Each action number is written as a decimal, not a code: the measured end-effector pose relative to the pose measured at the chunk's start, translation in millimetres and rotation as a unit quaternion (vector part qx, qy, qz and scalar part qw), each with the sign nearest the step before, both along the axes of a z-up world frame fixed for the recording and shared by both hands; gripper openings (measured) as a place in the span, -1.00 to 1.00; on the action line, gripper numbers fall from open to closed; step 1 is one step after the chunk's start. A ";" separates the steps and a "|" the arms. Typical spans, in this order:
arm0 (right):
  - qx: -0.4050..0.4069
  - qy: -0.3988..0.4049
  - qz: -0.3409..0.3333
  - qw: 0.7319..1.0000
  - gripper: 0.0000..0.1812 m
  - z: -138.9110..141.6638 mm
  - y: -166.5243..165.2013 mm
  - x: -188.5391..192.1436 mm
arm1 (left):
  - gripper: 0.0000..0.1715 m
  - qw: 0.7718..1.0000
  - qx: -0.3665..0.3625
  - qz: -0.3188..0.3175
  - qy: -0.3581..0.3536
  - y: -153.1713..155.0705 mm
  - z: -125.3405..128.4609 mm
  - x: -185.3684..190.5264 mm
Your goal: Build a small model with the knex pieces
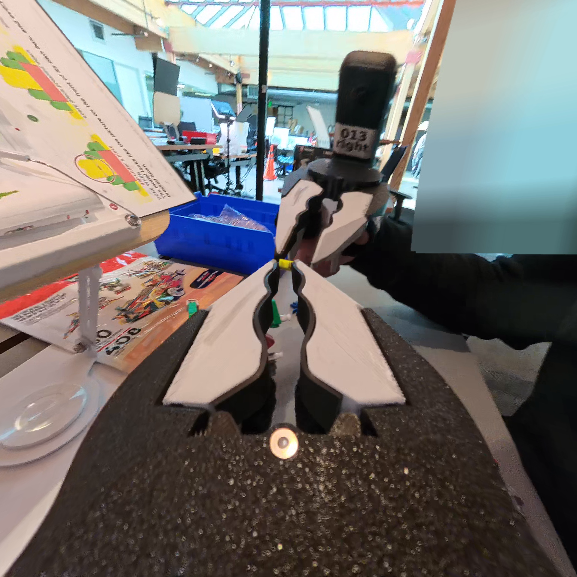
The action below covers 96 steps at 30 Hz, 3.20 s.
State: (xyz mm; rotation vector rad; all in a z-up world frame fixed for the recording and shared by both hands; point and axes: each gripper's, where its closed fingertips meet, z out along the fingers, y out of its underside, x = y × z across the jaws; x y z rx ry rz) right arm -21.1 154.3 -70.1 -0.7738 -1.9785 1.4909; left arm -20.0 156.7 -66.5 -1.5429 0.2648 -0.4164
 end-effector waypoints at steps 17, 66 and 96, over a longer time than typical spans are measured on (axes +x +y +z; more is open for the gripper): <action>0.120 -0.016 -0.109 0.987 -0.88 -26.9 24.7 -25.2 | -0.95 0.979 -0.141 0.051 0.138 24.6 -17.6 -16.7; -0.056 -0.115 -0.038 0.991 -0.88 -43.1 17.1 -30.0 | -0.82 0.963 -0.176 0.071 0.190 16.1 -45.8 -26.3; -0.021 -0.104 -0.068 0.992 -0.79 -39.7 25.3 -25.3 | -0.95 0.987 -0.143 0.035 0.065 23.2 -32.7 -22.5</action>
